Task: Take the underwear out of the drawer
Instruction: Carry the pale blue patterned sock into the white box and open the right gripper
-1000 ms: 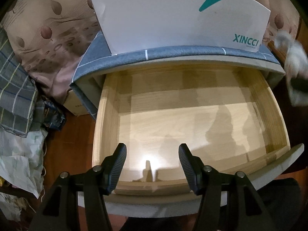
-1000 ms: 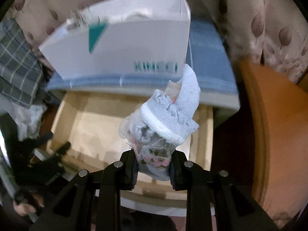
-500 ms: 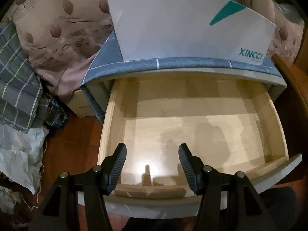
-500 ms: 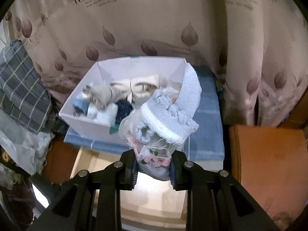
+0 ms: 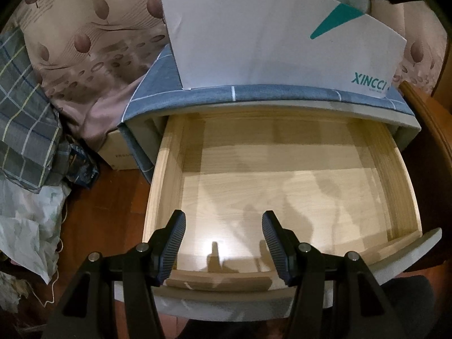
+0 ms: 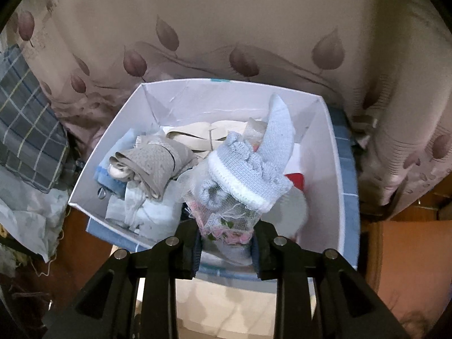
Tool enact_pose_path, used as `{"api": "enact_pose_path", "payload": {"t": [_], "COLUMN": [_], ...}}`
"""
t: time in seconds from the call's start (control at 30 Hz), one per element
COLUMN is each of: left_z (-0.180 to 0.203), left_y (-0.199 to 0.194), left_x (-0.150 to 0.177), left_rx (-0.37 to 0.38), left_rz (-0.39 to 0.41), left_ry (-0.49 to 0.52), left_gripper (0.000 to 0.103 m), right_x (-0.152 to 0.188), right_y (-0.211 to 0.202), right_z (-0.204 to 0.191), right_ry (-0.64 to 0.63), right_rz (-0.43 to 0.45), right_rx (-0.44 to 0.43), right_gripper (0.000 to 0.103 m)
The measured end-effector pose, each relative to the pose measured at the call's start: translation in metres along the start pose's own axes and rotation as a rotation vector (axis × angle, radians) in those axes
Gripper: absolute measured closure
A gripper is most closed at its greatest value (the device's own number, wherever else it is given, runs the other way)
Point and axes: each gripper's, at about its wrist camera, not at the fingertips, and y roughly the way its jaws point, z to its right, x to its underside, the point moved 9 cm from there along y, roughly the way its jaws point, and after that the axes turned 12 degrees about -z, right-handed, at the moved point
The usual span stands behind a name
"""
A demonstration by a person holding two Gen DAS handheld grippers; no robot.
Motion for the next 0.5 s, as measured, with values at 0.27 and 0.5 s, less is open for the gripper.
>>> {"api": "enact_pose_path", "payload": {"t": [0.27, 0.5], "left_z": [0.001, 0.001], "left_y": [0.001, 0.001], "left_x": [0.0, 0.0], "left_rx": [-0.005, -0.004], "left_rz": [-0.002, -0.002], "left_ry": [-0.001, 0.002], "left_gripper": [0.045, 0.045], "right_x": [-0.005, -0.001], "right_y": [0.035, 0.039], "right_z": [-0.013, -0.017], "right_ry": [-0.013, -0.019], "right_rz": [-0.047, -0.024], "right_rx": [0.016, 0.04], "right_gripper": [0.07, 0.035]}}
